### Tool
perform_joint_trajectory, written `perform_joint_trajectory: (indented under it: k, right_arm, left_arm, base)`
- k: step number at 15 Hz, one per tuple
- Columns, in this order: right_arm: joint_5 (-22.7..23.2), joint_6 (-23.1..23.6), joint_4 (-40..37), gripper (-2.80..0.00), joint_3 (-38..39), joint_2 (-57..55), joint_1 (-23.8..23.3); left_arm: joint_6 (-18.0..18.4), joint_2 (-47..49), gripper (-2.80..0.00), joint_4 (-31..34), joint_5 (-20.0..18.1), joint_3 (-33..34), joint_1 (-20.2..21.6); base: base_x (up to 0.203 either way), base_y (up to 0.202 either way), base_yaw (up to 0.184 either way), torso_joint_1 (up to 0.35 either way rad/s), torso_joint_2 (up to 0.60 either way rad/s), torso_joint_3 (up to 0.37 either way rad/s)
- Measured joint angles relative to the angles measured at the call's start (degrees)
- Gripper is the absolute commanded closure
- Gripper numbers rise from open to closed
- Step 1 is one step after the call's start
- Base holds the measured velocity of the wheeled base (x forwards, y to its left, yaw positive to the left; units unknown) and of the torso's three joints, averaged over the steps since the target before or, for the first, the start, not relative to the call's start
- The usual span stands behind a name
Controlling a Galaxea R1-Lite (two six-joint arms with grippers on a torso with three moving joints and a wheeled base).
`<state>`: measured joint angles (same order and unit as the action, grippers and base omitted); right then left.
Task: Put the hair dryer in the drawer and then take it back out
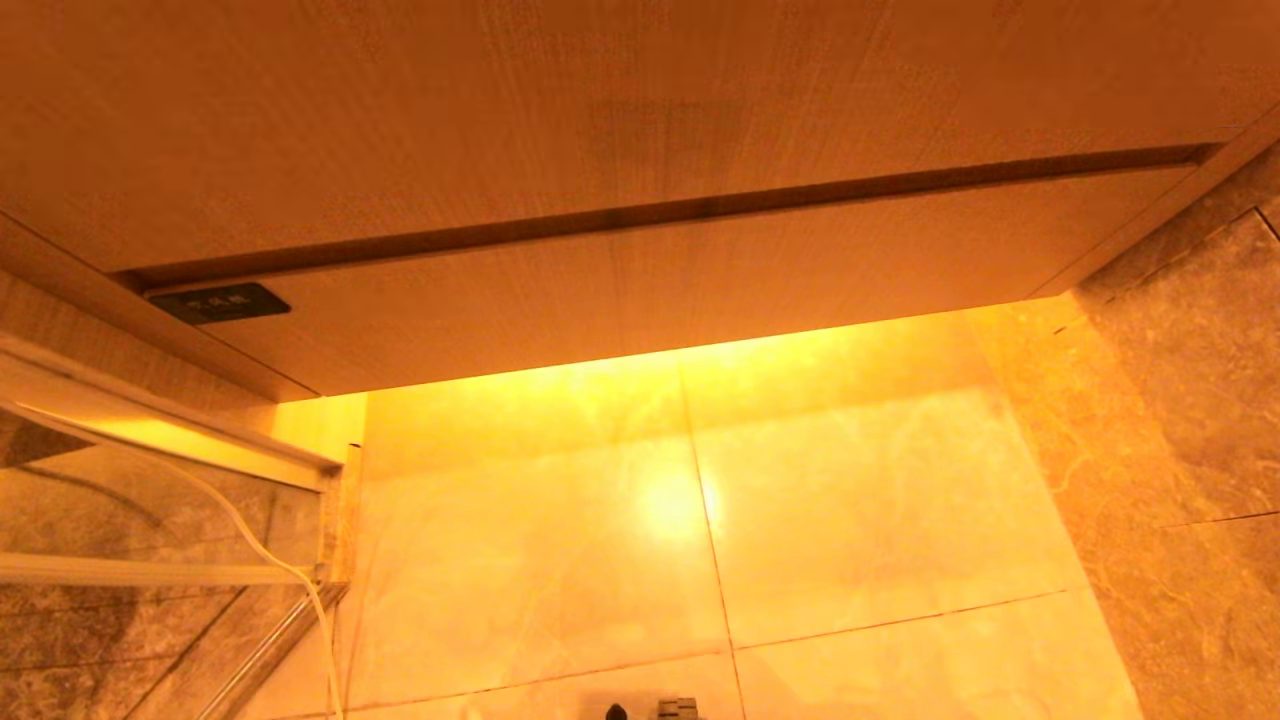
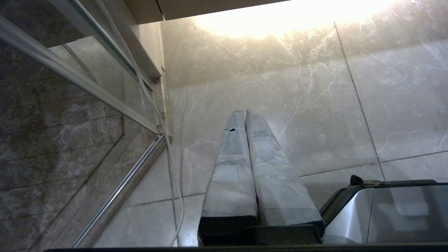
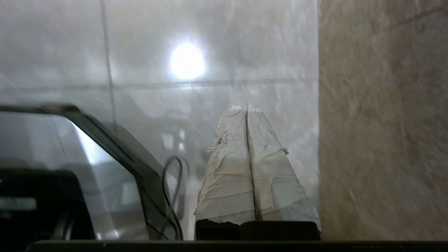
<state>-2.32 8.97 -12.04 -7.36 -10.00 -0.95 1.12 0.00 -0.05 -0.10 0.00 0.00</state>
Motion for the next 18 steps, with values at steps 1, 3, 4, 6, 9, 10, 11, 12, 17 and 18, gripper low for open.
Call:
perform_joint_trajectory:
  k: [1,3,4,6,9,10,11,12,17,18]
  right_arm:
    - [1.16,-1.23,-0.05,0.0,0.55,3.25,0.35]
    - [3.7,-2.77,0.06,0.0,1.63,7.16,0.81]
    - [3.84,-3.07,0.37,0.0,1.91,8.19,0.85]
    - [3.36,-3.93,3.17,0.0,3.33,9.37,0.95]
    - [2.89,-4.32,4.2,0.0,4.0,10.0,0.95]
    - [2.89,-5.34,4.19,0.0,4.08,10.1,0.95]
    - [3.1,-4.96,4.15,0.0,4.14,10.13,0.95]
    - [2.89,-5.06,4.02,0.0,4.14,10.16,0.95]
    - [2.58,-9.03,3.71,0.0,4.03,10.16,0.84]
    - [2.54,-9.06,3.64,0.0,4.03,10.16,0.85]
  left_arm:
    - [0.0,0.0,0.0,-0.05,0.0,0.0,0.0]
    - [0.02,0.0,0.0,-0.02,0.02,0.0,0.0]
    - [0.0,0.0,0.0,-0.05,0.0,0.0,0.0]
    - [-0.06,0.0,0.0,-0.02,0.02,0.0,0.0]
    - [-0.02,0.0,0.0,-0.02,0.01,0.0,0.0]
    - [0.02,0.0,0.0,-0.02,0.02,0.0,0.0]
    - [-0.02,0.0,0.0,-0.02,0.0,0.0,0.0]
    - [0.0,0.0,0.0,-0.02,0.02,0.0,0.0]
    - [-0.05,0.0,0.0,-0.02,0.0,0.0,0.0]
    - [0.0,0.0,0.0,-0.02,0.0,0.0,0.0]
  base:
    - [0.0,0.0,0.0,0.0,0.0,0.0]
    - [0.0,0.0,0.0,0.0,0.0,0.0]
    - [0.0,0.0,0.0,0.0,0.0,0.0]
    - [0.0,0.0,0.0,0.0,0.0,0.0]
    - [0.0,0.0,0.0,0.0,0.0,0.0]
    - [0.0,0.0,0.0,0.0,0.0,0.0]
    - [0.0,0.0,0.0,0.0,0.0,0.0]
    - [0.0,0.0,0.0,0.0,0.0,0.0]
    - [0.0,0.0,0.0,0.0,0.0,0.0]
    - [0.0,0.0,0.0,0.0,0.0,0.0]
